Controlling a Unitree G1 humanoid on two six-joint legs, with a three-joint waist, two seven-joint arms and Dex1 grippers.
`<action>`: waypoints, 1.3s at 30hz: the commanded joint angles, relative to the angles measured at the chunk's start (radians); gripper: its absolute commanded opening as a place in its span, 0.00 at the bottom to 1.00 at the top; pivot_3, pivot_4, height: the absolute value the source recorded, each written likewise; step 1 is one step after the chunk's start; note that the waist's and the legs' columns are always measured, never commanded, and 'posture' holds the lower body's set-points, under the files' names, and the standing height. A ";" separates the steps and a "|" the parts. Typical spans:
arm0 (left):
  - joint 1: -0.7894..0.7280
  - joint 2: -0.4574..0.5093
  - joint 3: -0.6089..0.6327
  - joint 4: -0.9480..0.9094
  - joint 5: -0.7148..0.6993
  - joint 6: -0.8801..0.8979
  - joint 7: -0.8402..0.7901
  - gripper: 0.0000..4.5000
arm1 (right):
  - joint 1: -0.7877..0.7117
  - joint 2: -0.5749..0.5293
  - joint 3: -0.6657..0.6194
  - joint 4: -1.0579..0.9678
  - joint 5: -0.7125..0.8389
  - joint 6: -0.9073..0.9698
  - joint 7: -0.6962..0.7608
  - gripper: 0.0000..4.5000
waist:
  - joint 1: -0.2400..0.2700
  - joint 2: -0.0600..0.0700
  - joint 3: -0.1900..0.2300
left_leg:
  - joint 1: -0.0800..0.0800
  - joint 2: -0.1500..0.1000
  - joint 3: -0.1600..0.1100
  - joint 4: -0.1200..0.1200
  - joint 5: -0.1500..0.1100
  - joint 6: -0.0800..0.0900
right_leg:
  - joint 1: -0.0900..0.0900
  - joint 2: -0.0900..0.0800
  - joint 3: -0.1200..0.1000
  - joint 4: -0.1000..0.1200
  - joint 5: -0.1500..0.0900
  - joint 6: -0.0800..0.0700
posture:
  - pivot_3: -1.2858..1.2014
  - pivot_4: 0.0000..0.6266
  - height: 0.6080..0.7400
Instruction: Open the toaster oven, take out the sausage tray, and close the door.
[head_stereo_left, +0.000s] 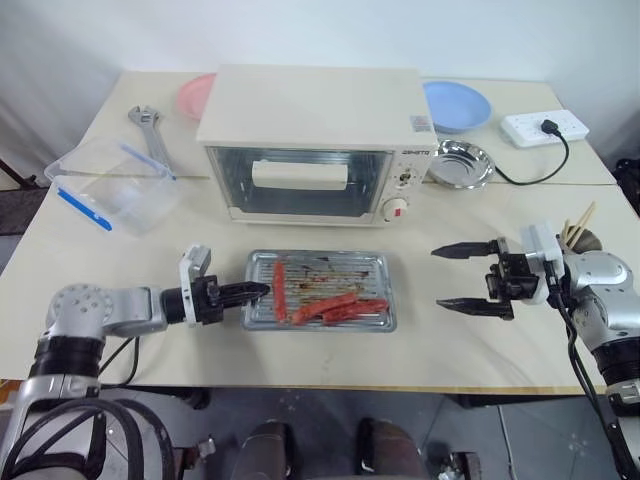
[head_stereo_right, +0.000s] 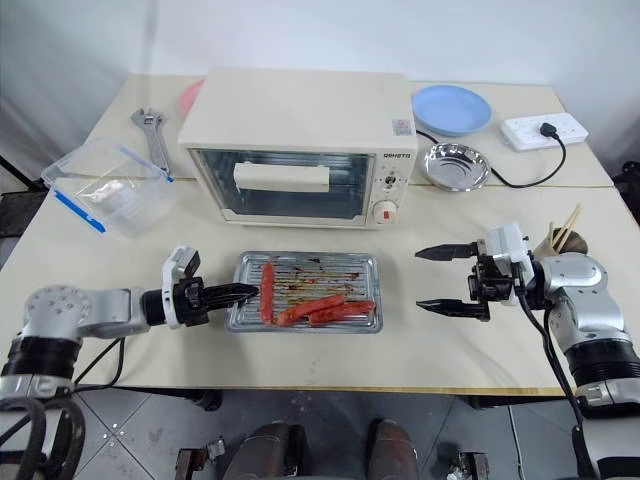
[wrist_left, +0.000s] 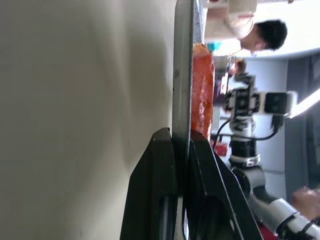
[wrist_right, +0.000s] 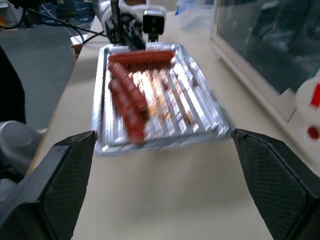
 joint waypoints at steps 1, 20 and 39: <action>-0.036 -0.018 -0.043 0.029 0.143 -0.012 -0.135 0.00 | 0.004 0.011 -0.062 -0.023 -0.016 -0.010 0.056 0.99 | 0.006 0.000 0.000 | 0.000 0.000 0.000 0.000 0.000 0.000 | 0.000 0.000 0.000 0.000 0.000 0.000 | 0.52 0.24 1.00; -0.180 0.132 -0.119 0.094 0.644 -0.225 -0.623 0.99 | -0.086 0.038 -0.057 0.052 -0.090 -0.005 0.056 1.00 | -0.017 0.000 0.000 | 0.000 0.001 0.001 0.003 0.000 0.000 | -0.002 0.001 0.001 0.005 0.000 0.000 | 0.52 0.24 1.00; 0.295 0.275 0.160 0.096 0.974 -1.439 -0.935 0.99 | -0.160 0.110 0.053 0.285 -0.281 -0.253 0.022 1.00 | -0.047 -0.001 0.001 | -0.003 0.004 0.017 0.000 0.000 0.001 | -0.018 0.001 0.014 0.012 0.000 -0.001 | 0.52 0.24 1.00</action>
